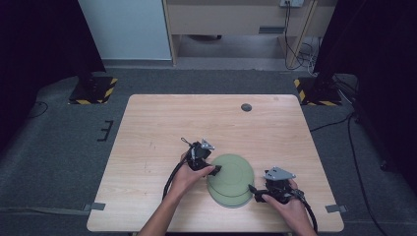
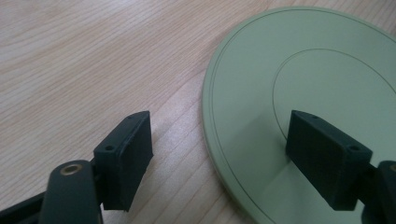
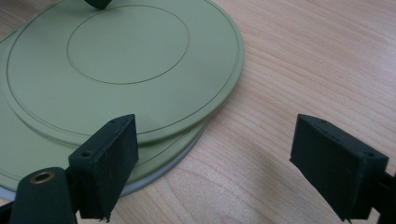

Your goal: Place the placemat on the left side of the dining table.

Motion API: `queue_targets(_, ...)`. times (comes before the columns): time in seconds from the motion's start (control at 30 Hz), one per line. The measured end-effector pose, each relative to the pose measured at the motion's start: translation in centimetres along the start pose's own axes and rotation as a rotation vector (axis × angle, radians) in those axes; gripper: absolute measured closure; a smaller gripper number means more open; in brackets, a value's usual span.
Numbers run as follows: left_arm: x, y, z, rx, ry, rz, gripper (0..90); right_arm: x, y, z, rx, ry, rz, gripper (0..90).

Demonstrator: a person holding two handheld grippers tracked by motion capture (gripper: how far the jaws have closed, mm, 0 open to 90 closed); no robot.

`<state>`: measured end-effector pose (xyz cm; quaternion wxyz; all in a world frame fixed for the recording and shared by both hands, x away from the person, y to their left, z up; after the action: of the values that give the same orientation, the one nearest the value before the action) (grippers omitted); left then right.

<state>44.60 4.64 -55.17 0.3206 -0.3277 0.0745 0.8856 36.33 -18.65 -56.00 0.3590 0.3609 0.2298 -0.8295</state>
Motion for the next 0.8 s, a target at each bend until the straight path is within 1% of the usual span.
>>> queue_targets(0.03,-0.02,0.06,-0.01,0.012,-0.004,0.003,24.7,0.01,-0.04,-0.05,-0.001,-0.002,-0.001,15.2)
queue_targets(0.13,-0.01,0.08,0.00,0.026,-0.012,0.011,26.7,0.01,-0.04,-0.09,-0.001,-0.003,0.000,15.2)
queue_targets(0.2,0.01,0.10,-0.02,0.041,-0.020,0.028,28.8,0.02,-0.04,-0.15,-0.001,-0.004,0.001,15.2)
queue_targets(0.23,0.05,0.16,-0.05,0.056,-0.029,0.036,29.8,0.02,-0.05,-0.16,-0.001,-0.006,0.001,15.1)
queue_targets(0.43,0.13,0.10,-0.08,0.094,-0.048,0.068,35.2,0.02,-0.01,-0.19,0.000,-0.004,0.000,14.6)
queue_targets(0.53,0.16,0.10,-0.08,0.105,-0.049,0.077,37.2,0.02,0.00,-0.20,-0.001,-0.005,-0.003,14.4)
queue_targets(0.57,0.17,0.12,-0.05,0.114,-0.050,0.082,39.5,0.02,0.00,-0.20,0.000,-0.004,-0.002,14.4)
queue_targets(0.6,0.17,0.12,-0.05,0.114,-0.050,0.082,40.5,0.02,0.00,-0.20,0.000,-0.004,-0.002,14.4)
queue_targets(0.63,0.18,0.13,-0.04,0.120,-0.051,0.086,40.5,0.02,0.00,-0.21,0.000,-0.005,-0.003,14.3)
queue_targets(0.7,0.22,0.12,-0.01,0.135,-0.053,0.093,43.7,0.02,0.00,-0.22,0.000,-0.005,-0.006,14.0)
queue_targets(0.8,0.28,0.09,0.00,0.140,-0.049,0.103,44.6,0.02,0.01,-0.22,0.000,-0.006,-0.006,13.9)
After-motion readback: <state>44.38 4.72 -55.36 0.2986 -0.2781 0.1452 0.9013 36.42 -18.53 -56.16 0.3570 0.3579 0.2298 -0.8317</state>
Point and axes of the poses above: each handheld gripper's, and its own axes: z roughly backward along the jaws, x roughly out of its underside, y roughly to its right, the point moved 5 cm from there along -z, roughly forward along the jaws, and after that the axes turned 15 degrees about -x, right-handed, at the moved point
